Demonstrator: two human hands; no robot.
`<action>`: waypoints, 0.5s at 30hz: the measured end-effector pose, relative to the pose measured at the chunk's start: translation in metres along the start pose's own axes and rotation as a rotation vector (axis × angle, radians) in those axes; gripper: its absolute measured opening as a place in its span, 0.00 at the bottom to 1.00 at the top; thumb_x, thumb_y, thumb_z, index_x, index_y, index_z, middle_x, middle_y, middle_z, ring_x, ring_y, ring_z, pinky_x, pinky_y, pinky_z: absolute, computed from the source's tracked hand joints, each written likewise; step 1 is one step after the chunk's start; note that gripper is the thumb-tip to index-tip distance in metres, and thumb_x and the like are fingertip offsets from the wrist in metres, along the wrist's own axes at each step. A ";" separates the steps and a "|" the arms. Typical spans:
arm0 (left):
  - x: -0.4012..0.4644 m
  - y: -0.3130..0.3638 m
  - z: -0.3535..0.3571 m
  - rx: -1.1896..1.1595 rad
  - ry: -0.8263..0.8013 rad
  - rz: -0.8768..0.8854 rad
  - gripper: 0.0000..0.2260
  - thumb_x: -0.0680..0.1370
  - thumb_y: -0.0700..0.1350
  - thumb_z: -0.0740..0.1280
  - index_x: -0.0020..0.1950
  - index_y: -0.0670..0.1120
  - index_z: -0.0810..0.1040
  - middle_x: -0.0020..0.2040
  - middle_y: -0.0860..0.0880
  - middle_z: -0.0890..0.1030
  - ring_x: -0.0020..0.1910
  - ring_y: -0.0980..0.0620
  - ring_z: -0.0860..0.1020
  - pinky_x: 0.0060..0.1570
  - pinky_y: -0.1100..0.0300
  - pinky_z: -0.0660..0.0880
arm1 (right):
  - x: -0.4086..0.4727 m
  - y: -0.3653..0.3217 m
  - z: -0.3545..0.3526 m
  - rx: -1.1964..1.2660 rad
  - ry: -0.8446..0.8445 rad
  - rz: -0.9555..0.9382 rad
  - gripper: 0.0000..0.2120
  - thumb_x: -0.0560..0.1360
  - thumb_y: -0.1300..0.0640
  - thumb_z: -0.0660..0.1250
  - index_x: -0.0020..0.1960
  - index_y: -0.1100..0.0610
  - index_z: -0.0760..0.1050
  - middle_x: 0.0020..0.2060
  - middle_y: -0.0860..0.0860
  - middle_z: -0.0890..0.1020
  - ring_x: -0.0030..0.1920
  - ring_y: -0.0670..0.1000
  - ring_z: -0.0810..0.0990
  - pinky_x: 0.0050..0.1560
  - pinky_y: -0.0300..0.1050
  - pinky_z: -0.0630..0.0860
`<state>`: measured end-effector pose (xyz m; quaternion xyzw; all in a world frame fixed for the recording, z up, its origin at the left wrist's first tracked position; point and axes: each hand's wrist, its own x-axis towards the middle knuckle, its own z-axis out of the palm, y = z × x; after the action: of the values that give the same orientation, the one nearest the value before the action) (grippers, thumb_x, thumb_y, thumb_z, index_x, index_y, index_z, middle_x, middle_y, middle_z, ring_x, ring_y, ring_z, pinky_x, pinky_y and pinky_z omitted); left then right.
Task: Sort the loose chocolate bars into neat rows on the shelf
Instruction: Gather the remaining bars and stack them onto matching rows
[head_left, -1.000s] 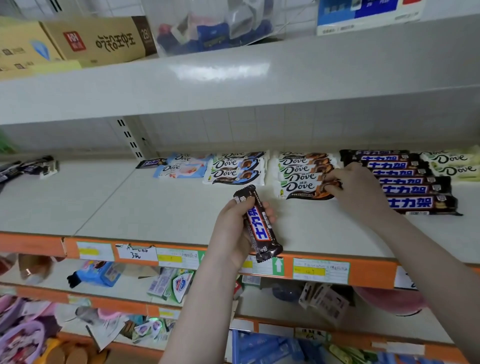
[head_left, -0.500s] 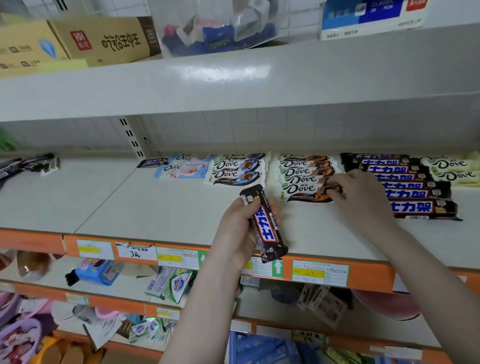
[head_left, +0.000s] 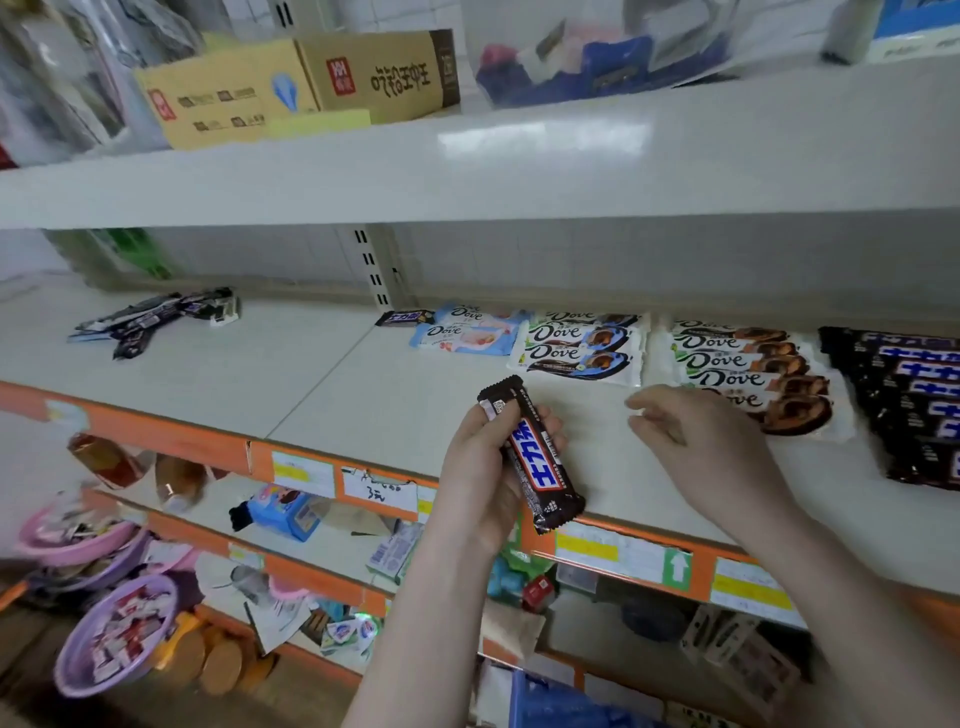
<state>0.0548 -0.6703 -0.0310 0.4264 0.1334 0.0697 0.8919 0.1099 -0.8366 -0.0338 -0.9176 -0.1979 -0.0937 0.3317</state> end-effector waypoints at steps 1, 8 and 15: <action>0.004 0.006 -0.008 -0.009 0.005 0.009 0.06 0.80 0.37 0.57 0.48 0.38 0.73 0.38 0.41 0.79 0.35 0.47 0.79 0.37 0.56 0.80 | 0.004 -0.010 0.008 0.025 -0.010 -0.001 0.10 0.76 0.56 0.64 0.55 0.54 0.78 0.48 0.52 0.82 0.51 0.52 0.78 0.53 0.49 0.74; 0.040 0.069 -0.085 -0.037 -0.021 0.040 0.07 0.80 0.39 0.57 0.47 0.39 0.73 0.35 0.44 0.80 0.33 0.50 0.79 0.42 0.55 0.79 | 0.034 -0.091 0.082 0.157 -0.056 0.042 0.07 0.75 0.53 0.64 0.51 0.49 0.79 0.46 0.47 0.83 0.48 0.48 0.80 0.52 0.47 0.74; 0.081 0.146 -0.163 -0.140 -0.064 -0.008 0.09 0.81 0.43 0.57 0.52 0.40 0.73 0.36 0.44 0.82 0.33 0.50 0.81 0.41 0.56 0.79 | 0.067 -0.176 0.150 0.349 -0.069 0.109 0.07 0.75 0.54 0.64 0.40 0.45 0.78 0.35 0.41 0.82 0.42 0.44 0.80 0.50 0.43 0.73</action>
<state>0.0822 -0.4385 -0.0301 0.3646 0.1013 0.0617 0.9236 0.1012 -0.5956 -0.0274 -0.8581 -0.1721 -0.0084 0.4837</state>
